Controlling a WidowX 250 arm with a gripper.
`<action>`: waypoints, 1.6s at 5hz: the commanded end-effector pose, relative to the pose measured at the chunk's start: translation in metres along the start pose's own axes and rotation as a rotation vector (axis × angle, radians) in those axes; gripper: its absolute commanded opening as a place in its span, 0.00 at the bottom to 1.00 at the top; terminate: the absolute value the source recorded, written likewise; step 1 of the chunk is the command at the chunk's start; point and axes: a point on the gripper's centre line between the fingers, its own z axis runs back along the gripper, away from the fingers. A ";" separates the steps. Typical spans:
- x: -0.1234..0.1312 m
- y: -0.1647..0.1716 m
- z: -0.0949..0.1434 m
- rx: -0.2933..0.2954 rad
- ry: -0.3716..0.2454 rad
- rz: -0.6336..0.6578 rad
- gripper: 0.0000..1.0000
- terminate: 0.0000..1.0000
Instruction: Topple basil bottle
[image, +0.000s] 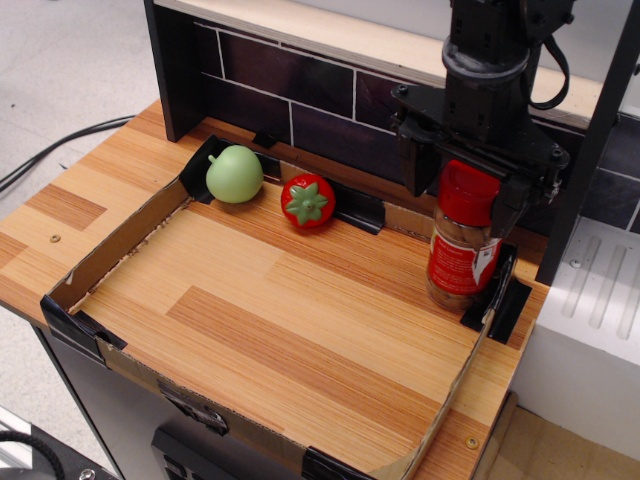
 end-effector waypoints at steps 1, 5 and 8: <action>0.016 -0.005 0.011 -0.022 -0.110 -0.006 1.00 0.00; -0.017 0.009 0.033 -0.154 -0.297 -0.138 0.00 0.00; -0.029 0.029 0.047 -0.276 -0.559 -0.151 0.00 0.00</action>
